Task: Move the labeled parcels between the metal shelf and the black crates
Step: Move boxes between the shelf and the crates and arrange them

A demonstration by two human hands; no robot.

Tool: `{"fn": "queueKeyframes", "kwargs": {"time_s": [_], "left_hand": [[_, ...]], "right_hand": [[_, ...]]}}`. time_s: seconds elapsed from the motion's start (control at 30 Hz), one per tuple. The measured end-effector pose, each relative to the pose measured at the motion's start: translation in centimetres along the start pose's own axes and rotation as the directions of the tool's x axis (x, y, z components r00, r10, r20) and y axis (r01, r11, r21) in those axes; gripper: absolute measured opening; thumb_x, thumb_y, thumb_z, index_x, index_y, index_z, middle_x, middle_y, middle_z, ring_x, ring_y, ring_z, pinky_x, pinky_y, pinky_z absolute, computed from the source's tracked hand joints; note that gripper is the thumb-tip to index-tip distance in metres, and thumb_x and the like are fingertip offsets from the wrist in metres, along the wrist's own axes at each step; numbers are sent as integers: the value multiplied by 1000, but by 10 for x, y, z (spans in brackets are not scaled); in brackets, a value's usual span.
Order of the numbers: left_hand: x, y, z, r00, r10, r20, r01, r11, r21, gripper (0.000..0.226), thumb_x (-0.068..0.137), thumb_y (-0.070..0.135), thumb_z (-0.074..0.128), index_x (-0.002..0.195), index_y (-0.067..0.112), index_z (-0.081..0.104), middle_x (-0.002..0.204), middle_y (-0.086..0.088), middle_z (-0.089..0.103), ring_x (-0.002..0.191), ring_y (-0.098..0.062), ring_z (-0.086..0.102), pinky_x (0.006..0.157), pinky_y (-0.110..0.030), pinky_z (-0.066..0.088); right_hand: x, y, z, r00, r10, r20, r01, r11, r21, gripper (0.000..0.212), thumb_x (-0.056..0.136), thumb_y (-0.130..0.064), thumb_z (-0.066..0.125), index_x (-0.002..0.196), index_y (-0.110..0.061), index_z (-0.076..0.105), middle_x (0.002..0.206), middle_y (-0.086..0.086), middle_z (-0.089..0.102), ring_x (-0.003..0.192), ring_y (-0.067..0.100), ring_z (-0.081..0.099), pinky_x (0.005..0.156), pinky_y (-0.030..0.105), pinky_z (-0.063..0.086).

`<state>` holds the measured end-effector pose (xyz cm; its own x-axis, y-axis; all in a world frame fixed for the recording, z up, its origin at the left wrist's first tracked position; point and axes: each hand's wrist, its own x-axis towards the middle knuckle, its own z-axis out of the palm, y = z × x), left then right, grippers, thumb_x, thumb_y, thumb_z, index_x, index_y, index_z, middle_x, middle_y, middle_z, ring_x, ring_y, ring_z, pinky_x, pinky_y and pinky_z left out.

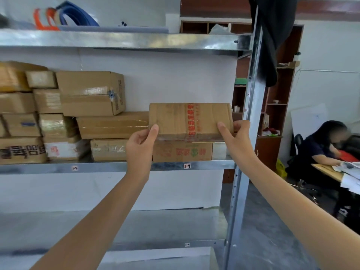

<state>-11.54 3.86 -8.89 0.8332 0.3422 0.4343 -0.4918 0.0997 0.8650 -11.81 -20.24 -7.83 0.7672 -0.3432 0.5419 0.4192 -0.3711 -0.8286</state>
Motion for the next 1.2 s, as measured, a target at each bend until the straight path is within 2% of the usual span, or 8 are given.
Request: {"fn": "queueKeyframes", "kwargs": {"time_s": [0.2, 0.3, 0.43, 0.53, 0.67, 0.87, 1.0, 1.2], "left_hand": [[-21, -1, -38, 999, 11, 41, -16, 993, 113, 14, 93, 44, 63, 98, 34, 72, 93, 25, 72, 87, 12, 64, 71, -9, 46], [-27, 4, -64, 999, 5, 38, -11, 986, 165, 12, 95, 43, 60, 93, 36, 70, 84, 29, 69, 81, 15, 61, 71, -10, 45], [-42, 11, -110, 1000, 6, 18, -10, 977, 212, 15, 95, 35, 63, 84, 27, 70, 89, 10, 68, 86, -5, 59, 77, -22, 45], [-58, 20, -148, 999, 24, -34, -14, 964, 267, 11, 92, 25, 68, 84, 32, 71, 105, -4, 66, 95, -20, 63, 86, -32, 50], [-83, 30, -205, 994, 13, -109, 23, 948, 317, 15, 89, 17, 72, 94, 31, 75, 104, -4, 62, 88, -21, 63, 78, -22, 45], [-124, 47, -285, 987, -10, -161, 69, 929, 363, 31, 85, 11, 75, 88, 42, 75, 99, 2, 65, 85, -8, 66, 82, -23, 46], [-152, 61, -333, 947, -48, -318, 104, 981, 163, 18, 90, 8, 63, 93, 21, 76, 111, -13, 63, 98, -28, 70, 84, -26, 57], [-182, 85, -388, 866, -75, -495, 123, 990, 66, 20, 99, 20, 52, 99, 11, 70, 109, -15, 70, 91, -20, 73, 71, -18, 58]], "right_hand": [[-28, -3, 4, 974, -22, 228, 59, 986, -158, 57, 96, -46, 59, 142, -19, 37, 121, -5, 41, 98, 2, 52, 60, 5, 44], [-42, -6, 8, 962, -22, 272, 81, 975, -208, 42, 99, -45, 54, 129, -16, 51, 117, -1, 52, 102, 14, 55, 68, 11, 40], [-65, -18, 22, 951, -43, 307, 124, 961, -249, 20, 101, -33, 54, 92, -17, 60, 86, -5, 62, 85, 17, 59, 66, 18, 40], [-88, -31, 41, 940, -22, 340, 89, 979, -182, 18, 99, -29, 59, 93, -13, 64, 87, -5, 64, 80, 9, 59, 63, 9, 42], [-126, -55, 68, 915, 7, 403, -15, 1000, 19, 42, 101, -46, 49, 104, -9, 68, 96, -2, 68, 80, -1, 63, 63, 1, 44], [-176, -76, 117, 862, 15, 507, -103, 984, 147, 45, 102, -51, 41, 114, -17, 68, 104, -4, 70, 91, 6, 69, 67, 16, 57], [-211, -85, 159, 866, 32, 499, -69, 996, 56, 47, 95, -46, 61, 90, 0, 65, 86, 4, 69, 80, 18, 71, 65, 24, 61], [-253, -105, 207, 767, -31, 641, -92, 983, 158, 35, 95, -26, 68, 127, -13, 65, 106, 7, 73, 98, 22, 70, 90, 44, 59]]}}
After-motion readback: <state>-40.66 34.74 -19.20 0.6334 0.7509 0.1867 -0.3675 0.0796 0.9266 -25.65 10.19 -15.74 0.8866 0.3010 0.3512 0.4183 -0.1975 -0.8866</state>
